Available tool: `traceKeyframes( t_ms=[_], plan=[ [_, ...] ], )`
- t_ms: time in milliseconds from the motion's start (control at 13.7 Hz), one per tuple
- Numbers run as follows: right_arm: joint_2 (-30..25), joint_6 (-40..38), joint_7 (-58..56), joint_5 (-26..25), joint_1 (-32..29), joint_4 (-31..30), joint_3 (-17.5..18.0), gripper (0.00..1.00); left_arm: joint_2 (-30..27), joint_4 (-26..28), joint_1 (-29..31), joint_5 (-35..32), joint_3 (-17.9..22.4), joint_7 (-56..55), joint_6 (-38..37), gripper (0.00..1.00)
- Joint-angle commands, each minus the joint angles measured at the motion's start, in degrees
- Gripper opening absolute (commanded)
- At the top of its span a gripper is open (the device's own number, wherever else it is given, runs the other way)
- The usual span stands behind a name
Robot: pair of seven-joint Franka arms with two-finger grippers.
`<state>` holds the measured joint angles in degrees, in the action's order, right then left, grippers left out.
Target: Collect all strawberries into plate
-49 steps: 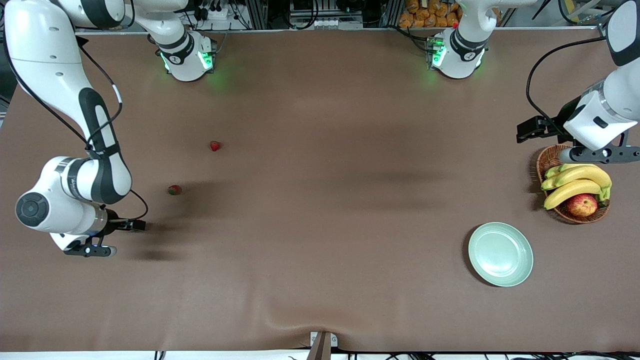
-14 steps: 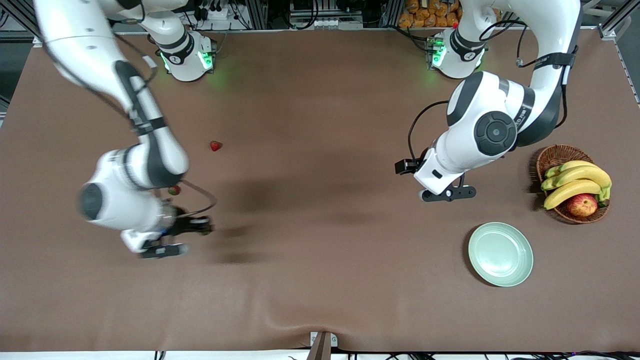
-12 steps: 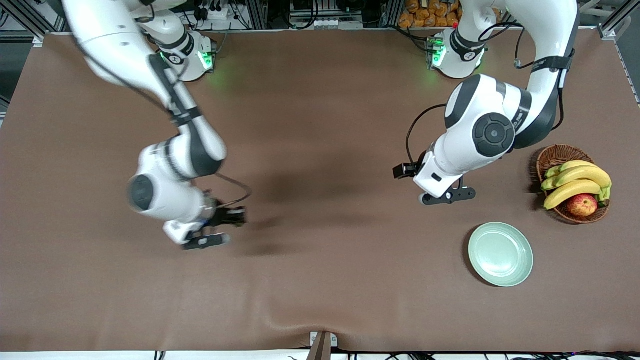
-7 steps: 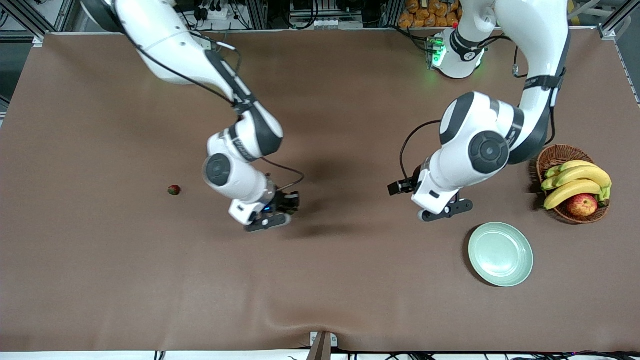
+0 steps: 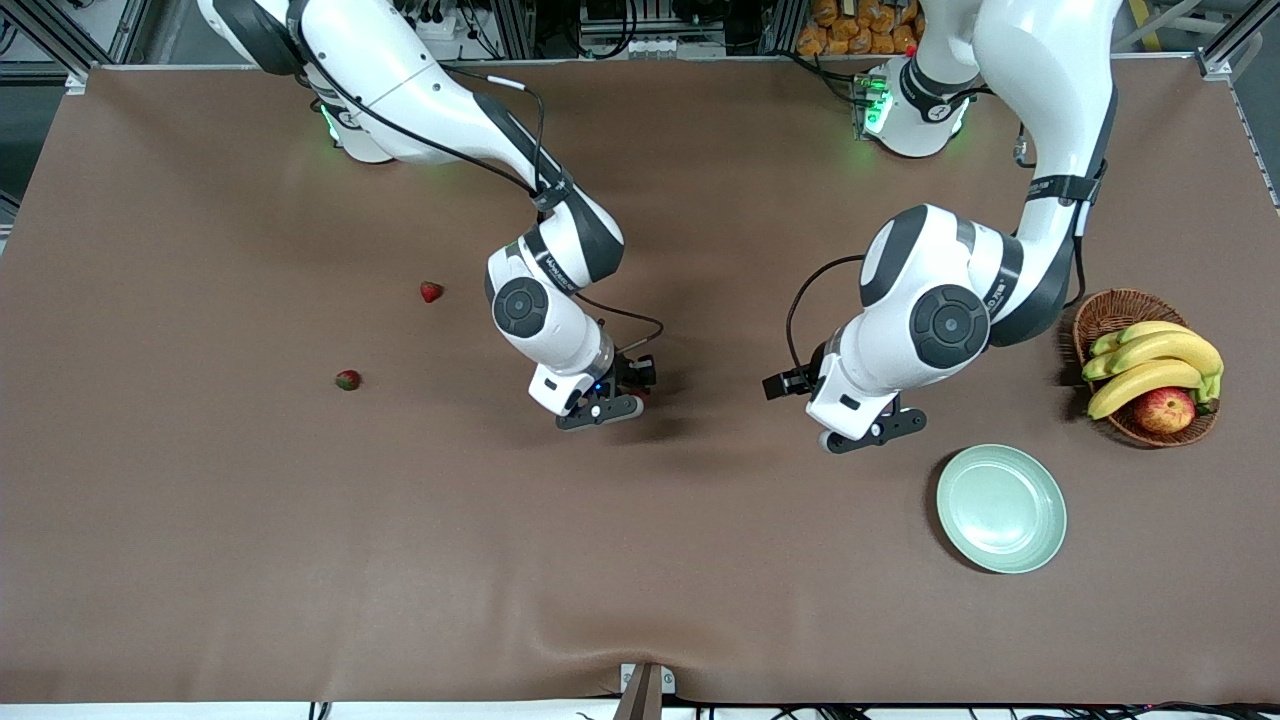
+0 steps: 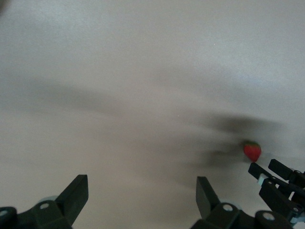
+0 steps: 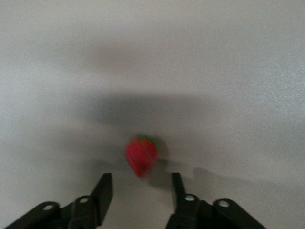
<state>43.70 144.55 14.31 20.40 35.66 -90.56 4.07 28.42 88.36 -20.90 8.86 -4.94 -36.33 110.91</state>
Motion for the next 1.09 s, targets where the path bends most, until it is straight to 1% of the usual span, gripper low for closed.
traceKeyframes(
  t_ms=[0,146,291,583,729,802,874,1020],
  plan=[
    [1.0,1.5,0.0,1.1,0.3,0.4,-0.6,0.92,4.3,-4.2,-2.2,0.6,0.5,-3.2,0.8,1.0],
    [0.2,1.4,0.0,1.2,-0.7,0.5,-0.6,0.98,6.9,-5.9,-3.5,0.5,0.5,-5.0,2.4,1.0],
    [-2.2,0.2,-0.2,1.2,-2.8,-0.1,-0.9,1.0,9.1,-6.3,-5.6,0.3,0.9,-6.8,6.0,1.0],
    [-6.9,-9.2,-1.2,0.4,-9.5,-1.4,-1.1,1.0,13.0,-6.8,-9.2,0.2,1.8,-13.0,17.6,1.0],
    [-10.6,-13.4,-3.3,-0.4,-14.4,-4.3,-1.2,1.0,15.7,-9.6,-11.3,-0.6,2.9,-17.3,19.3,1.0],
    [-12.7,-14.5,-4.1,-1.6,-16.4,-6.6,-1.4,1.0,17.3,-11.3,-12.8,-0.6,4.1,-19.7,19.5,1.0],
    [-14.4,-14.5,-4.6,-3.8,-18.0,-9.0,-1.5,1.0,18.9,-12.8,-14.5,-0.6,5.6,-22.4,20.1,1.0],
    [-17.7,-14.5,-5.1,-9.4,-21.9,-13.5,-1.6,1.0,21.7,-14.1,-18.6,-0.5,9.1,-28.2,23.5,1.0]
  ],
)
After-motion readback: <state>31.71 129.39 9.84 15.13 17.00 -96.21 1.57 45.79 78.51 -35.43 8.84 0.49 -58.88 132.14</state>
